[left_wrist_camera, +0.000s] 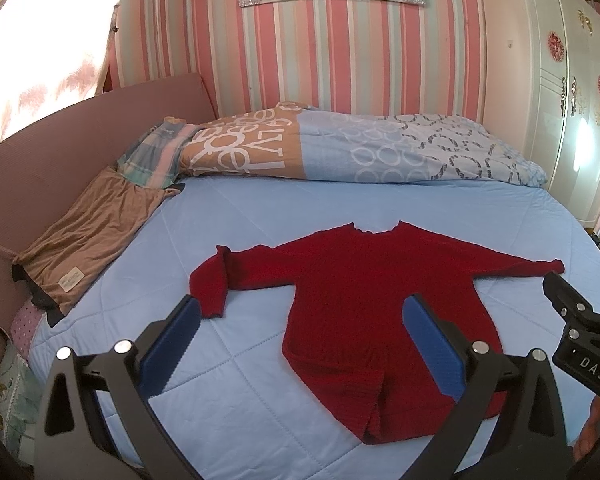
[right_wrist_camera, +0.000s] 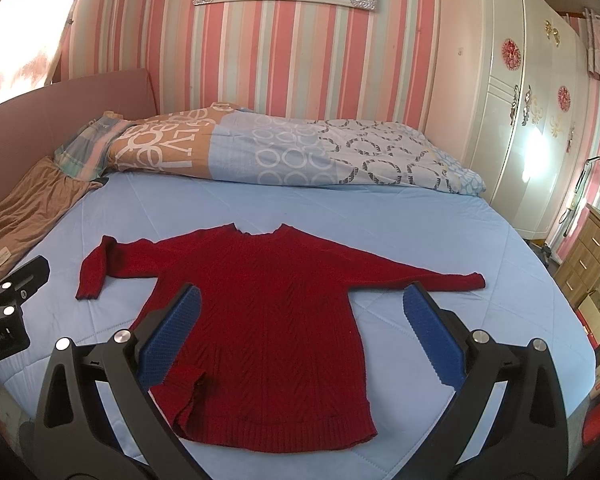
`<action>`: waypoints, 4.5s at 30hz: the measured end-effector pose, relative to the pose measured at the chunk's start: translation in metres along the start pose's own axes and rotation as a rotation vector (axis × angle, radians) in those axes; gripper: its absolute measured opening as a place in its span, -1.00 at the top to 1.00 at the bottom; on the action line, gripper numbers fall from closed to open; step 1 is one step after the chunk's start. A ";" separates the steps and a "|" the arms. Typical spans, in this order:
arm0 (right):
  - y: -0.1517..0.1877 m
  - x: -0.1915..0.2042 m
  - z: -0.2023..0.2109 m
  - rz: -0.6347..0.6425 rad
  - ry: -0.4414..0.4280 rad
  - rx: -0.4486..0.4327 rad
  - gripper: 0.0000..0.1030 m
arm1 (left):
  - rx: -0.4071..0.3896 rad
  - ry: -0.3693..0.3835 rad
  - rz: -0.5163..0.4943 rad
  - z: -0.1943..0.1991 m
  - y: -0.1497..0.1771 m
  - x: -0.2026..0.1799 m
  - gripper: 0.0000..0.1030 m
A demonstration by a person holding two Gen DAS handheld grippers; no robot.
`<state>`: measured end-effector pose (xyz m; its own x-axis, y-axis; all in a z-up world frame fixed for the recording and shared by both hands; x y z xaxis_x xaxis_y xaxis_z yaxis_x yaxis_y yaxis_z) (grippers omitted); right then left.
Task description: Fold small clothes
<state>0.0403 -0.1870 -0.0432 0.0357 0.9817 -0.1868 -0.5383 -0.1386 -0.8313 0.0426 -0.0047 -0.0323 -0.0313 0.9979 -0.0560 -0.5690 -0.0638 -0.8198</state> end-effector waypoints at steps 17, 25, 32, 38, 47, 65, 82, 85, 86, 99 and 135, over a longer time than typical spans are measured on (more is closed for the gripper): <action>0.000 0.002 0.000 0.005 0.004 -0.002 -0.94 | 0.000 -0.001 -0.001 0.000 0.000 -0.001 -0.97; 0.000 0.004 -0.002 0.011 0.005 -0.001 -0.94 | 0.002 0.000 -0.002 0.000 0.001 0.000 -0.97; -0.001 0.008 -0.011 0.017 -0.005 0.005 -0.94 | 0.014 0.002 0.007 -0.008 0.005 0.010 -0.97; -0.003 0.016 -0.038 0.025 -0.036 0.027 -0.94 | 0.028 -0.017 0.019 -0.029 0.016 0.039 -0.97; -0.009 0.058 -0.118 0.116 -0.076 0.089 -0.94 | 0.165 -0.105 0.060 -0.107 0.043 0.115 -0.97; -0.024 0.108 -0.275 0.184 -0.106 0.124 -0.94 | 0.194 -0.143 0.060 -0.278 0.046 0.162 -0.97; -0.002 0.112 -0.320 0.254 -0.080 0.184 -0.94 | 0.323 -0.214 0.011 -0.356 0.075 0.187 -0.70; 0.000 0.111 -0.320 0.252 -0.075 0.186 -0.94 | 0.375 -0.232 0.009 -0.364 0.081 0.192 0.26; 0.000 0.111 -0.321 0.249 -0.076 0.188 -0.94 | 0.385 -0.226 0.018 -0.365 0.083 0.195 0.25; -0.005 0.110 -0.321 0.240 -0.086 0.177 -0.94 | 0.398 -0.095 0.143 -0.362 0.066 0.213 0.69; 0.022 -0.034 -0.356 0.071 0.058 0.242 -0.94 | 0.483 0.458 0.019 -0.411 0.041 -0.088 -0.44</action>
<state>0.3272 -0.2702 -0.2414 0.0353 0.9605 -0.2761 -0.7264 -0.1651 -0.6671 0.3593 -0.0977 -0.2950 0.2465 0.8865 -0.3917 -0.8795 0.0348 -0.4746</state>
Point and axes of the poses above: each gripper's, at about its wrist camera, not at the fingertips, and z roughly against the way its jaws point, x to its left, y to its underside, the point moved 5 cm from there along -z, roughly the way its jaws point, and after that the axes turned 8 degrees about z, right-handed, at the moved point
